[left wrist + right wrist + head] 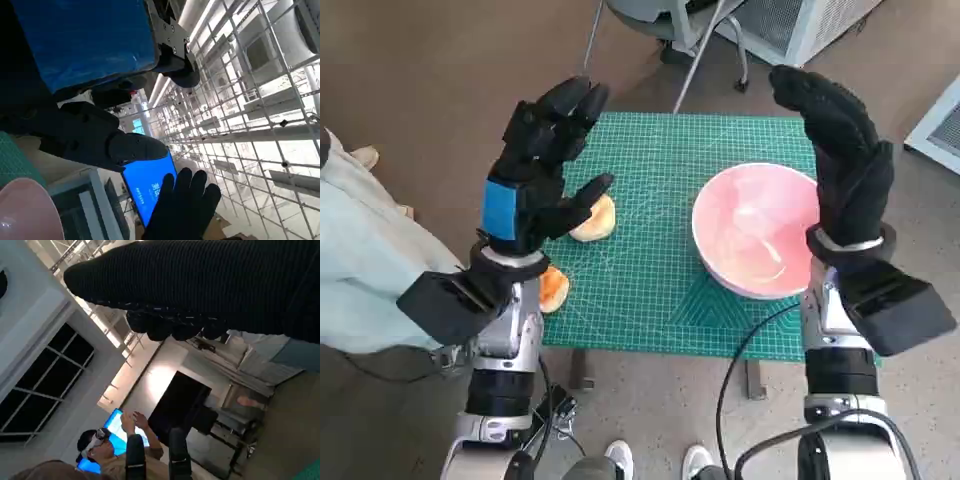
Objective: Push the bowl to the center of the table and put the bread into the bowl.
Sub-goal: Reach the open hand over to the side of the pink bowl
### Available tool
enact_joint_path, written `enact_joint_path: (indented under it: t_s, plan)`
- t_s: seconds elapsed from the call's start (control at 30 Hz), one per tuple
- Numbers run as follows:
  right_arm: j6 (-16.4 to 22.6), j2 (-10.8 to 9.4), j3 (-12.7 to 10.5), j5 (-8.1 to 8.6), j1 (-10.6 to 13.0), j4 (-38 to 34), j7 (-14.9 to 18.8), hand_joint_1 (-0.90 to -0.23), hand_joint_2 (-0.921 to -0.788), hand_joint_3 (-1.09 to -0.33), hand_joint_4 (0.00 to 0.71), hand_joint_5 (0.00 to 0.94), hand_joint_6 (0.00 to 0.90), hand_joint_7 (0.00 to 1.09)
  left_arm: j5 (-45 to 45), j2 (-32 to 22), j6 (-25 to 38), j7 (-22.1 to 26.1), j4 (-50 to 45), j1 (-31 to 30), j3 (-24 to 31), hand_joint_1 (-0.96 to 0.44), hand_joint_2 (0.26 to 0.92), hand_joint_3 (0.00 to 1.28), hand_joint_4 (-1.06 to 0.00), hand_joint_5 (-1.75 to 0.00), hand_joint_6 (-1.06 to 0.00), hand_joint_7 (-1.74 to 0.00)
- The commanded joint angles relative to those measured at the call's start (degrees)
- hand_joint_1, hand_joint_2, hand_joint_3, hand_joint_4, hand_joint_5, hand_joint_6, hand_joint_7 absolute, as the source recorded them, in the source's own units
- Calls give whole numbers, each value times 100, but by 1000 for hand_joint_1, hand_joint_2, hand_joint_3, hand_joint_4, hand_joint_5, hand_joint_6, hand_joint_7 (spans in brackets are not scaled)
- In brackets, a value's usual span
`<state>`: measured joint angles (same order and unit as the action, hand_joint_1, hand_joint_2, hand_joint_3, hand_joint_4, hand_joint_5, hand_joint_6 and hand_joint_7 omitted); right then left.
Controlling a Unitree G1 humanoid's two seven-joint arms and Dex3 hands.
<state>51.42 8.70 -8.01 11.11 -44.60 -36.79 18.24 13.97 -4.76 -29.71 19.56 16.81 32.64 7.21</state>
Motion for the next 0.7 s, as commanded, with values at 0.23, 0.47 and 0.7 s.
enact_joint_path:
  t_s: [0.23,0.47,0.7]
  plan:
    - [-62,38,32,-54,118,-43,40,-547,-921,-722,356,0,10,757,74,15,90,10,-185,-8,-42,-330,921,251,-427,-3,-243,-593]
    - [-46,69,38,-79,141,-54,47,-548,-921,-724,346,0,3,759,118,34,81,29,-178,-31,-23,-340,921,248,-430,-4,-242,-599]
    - [-79,196,-41,70,171,-79,170,-551,-921,-717,341,0,-1,753,68,52,19,-9,-124,-48,-9,-341,921,245,-431,-4,-244,-600]
